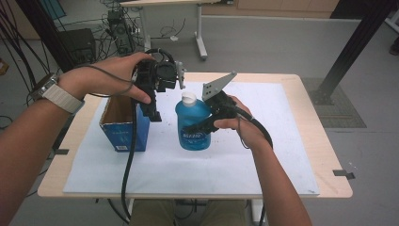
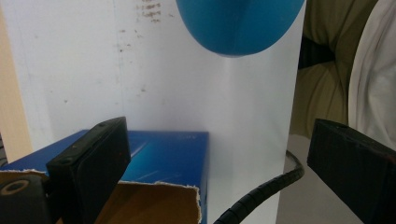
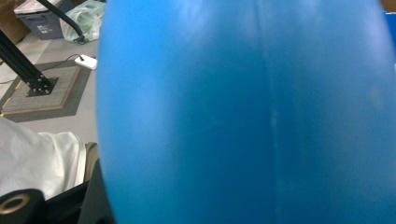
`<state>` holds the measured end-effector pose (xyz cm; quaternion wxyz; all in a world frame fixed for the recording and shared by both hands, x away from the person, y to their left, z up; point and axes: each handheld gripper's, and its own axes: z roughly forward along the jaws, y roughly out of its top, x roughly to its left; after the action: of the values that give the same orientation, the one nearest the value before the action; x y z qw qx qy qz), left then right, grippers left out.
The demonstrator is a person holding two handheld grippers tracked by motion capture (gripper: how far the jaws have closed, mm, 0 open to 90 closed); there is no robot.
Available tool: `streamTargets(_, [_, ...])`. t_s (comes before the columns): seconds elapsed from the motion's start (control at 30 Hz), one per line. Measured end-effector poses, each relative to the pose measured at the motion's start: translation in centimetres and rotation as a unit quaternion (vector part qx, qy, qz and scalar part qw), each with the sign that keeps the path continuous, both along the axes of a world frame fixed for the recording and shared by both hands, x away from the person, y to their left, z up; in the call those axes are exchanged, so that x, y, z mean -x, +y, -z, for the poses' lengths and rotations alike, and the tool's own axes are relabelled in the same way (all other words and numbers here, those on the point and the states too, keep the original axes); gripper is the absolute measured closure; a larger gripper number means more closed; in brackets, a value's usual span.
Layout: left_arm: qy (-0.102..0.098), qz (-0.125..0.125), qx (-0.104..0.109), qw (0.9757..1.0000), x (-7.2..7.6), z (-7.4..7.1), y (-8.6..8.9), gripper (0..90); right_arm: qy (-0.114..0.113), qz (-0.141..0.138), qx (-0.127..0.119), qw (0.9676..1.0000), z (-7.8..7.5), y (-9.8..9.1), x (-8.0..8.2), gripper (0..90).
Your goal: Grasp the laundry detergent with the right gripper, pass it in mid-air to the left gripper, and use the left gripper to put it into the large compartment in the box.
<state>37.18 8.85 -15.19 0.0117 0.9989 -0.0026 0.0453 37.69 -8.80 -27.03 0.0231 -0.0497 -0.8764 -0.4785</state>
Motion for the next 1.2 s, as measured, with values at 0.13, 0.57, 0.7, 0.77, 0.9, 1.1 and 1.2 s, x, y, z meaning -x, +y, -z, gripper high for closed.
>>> streamTargets(0.13, [0.000, 0.002, -0.002, 1.0000, 0.1, -0.4, -0.3, 6.5, -0.002, 0.001, 0.002, 1.0000, -0.1, 0.2, 0.0, 43.1])
streamTargets(0.57, [-0.001, 0.000, 0.000, 1.0000, 0.0, -1.0, -0.8, 7.2, -0.004, -0.001, -0.001, 1.0000, -0.4, 0.6, -0.1, 43.4])
streamTargets(0.7, [0.000, -0.002, 0.001, 1.0000, -0.1, -1.2, -0.8, 7.3, -0.002, -0.005, -0.002, 1.0000, -0.4, 0.7, -0.1, 43.5])
streamTargets(0.77, [0.001, -0.002, 0.000, 1.0000, -0.1, -1.3, -0.8, 7.3, -0.002, -0.004, -0.002, 1.0000, -0.4, 0.8, -0.1, 43.5])
streamTargets(0.9, [0.004, 0.000, 0.000, 1.0000, -0.1, -1.3, -1.1, 7.2, -0.002, -0.005, 0.003, 1.0000, -0.4, 0.9, -0.2, 43.4])
streamTargets(1.1, [0.004, 0.004, -0.001, 1.0000, 0.0, -1.4, -1.6, 7.1, -0.001, -0.009, 0.006, 0.9999, -0.5, 1.3, -0.4, 43.4])
streamTargets(1.2, [0.003, 0.005, 0.000, 1.0000, 0.0, -1.5, -1.9, 7.1, -0.001, -0.010, 0.008, 0.9999, -0.6, 1.4, -0.4, 43.5])
